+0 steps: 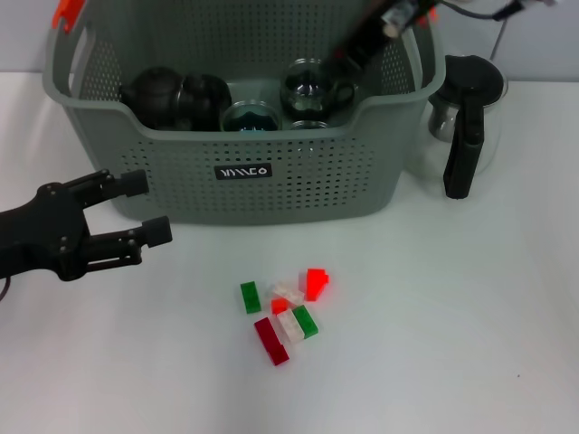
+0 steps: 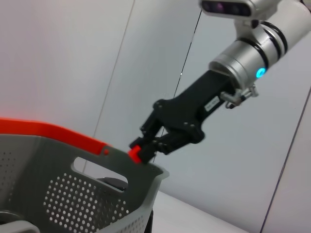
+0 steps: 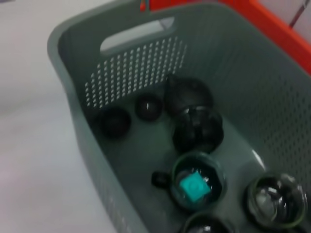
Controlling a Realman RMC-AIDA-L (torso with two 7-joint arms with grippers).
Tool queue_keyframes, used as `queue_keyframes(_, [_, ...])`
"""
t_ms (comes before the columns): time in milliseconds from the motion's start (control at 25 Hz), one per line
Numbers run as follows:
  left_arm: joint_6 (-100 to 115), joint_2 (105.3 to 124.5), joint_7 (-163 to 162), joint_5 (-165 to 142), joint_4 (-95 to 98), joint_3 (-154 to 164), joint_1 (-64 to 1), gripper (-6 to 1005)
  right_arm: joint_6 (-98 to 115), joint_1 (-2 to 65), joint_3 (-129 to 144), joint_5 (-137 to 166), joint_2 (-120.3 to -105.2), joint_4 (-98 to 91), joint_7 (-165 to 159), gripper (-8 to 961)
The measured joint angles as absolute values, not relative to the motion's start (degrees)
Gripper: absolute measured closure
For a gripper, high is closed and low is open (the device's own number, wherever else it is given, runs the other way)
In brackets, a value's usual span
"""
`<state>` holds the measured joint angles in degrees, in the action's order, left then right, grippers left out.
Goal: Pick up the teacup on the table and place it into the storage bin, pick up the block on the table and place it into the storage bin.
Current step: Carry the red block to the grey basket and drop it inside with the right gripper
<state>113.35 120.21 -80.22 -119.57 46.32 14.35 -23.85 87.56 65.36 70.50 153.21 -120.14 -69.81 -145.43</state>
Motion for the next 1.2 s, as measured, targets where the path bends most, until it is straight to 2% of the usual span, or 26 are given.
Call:
queue_keyframes(200, [113.39, 119.97, -79.5, -119.54, 46.31, 13.87, -23.74, 112, 85.59, 68.05, 70.43, 153.45, -120.15, -66.52, -145.05, 683])
queue_keyframes(640, [113.61, 119.86, -79.14, -119.53, 46.14, 13.08, -23.62, 112, 80.44, 69.01, 70.51, 152.29, -120.32, -61.41, -145.01, 650])
queue_keyframes(1040, [113.69, 119.82, -79.84, -119.53, 46.05, 12.47, -23.45, 113, 76.62, 65.28, 69.85, 149.26, -120.09, -68.25, -144.92, 620])
queue_keyframes(1200, [113.34, 119.99, -79.59, -119.53, 46.05, 12.42, -23.36, 113, 76.12, 63.05, 69.76, 148.29, -120.06, -72.26, -144.86, 461])
